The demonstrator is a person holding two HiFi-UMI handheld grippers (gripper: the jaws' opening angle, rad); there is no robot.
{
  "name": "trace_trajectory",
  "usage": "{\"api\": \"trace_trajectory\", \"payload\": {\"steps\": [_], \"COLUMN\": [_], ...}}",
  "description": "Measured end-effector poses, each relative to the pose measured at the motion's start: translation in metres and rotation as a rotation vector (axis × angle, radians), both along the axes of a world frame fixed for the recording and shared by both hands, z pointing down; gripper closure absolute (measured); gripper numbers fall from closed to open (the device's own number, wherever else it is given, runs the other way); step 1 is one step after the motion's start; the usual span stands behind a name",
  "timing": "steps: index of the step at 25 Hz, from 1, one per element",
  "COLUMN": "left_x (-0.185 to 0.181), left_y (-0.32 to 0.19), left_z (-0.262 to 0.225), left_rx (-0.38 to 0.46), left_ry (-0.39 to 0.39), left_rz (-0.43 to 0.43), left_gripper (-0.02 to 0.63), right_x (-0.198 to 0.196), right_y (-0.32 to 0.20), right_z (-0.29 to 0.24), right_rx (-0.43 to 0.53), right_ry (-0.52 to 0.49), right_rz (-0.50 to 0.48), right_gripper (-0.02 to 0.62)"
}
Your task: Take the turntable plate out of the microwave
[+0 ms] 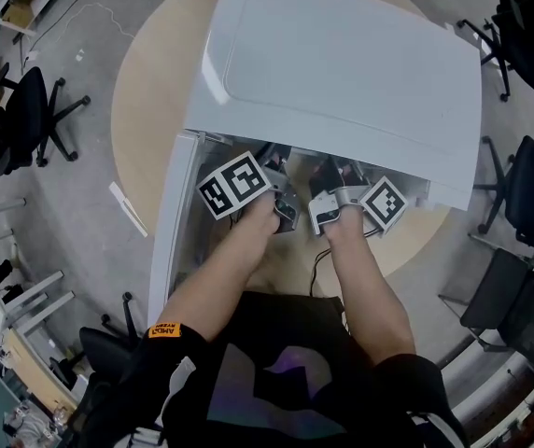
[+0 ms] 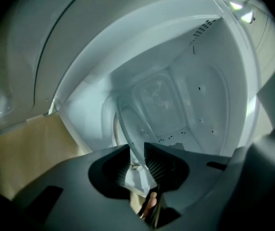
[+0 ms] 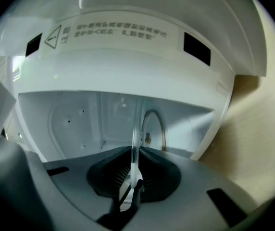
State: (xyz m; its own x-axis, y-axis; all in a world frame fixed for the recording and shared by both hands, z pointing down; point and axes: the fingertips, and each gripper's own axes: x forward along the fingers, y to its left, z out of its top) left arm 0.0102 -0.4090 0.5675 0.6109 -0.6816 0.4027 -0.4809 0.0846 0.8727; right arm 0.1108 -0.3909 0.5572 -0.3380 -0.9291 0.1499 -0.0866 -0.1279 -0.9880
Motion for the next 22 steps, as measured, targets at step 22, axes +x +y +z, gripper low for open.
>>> {"api": "trace_trajectory", "payload": {"steps": [22], "left_x": [-0.01], "left_y": [0.061], "left_z": [-0.069], "left_rx": [0.101], "left_ry": [0.059], "left_rz": [-0.003], "left_gripper": [0.474], "right_x": [-0.009], "right_y": [0.061], "right_z": [-0.069], "right_rx": [0.119], "right_ry": [0.05], "right_rz": [0.024], "right_gripper": [0.541]}}
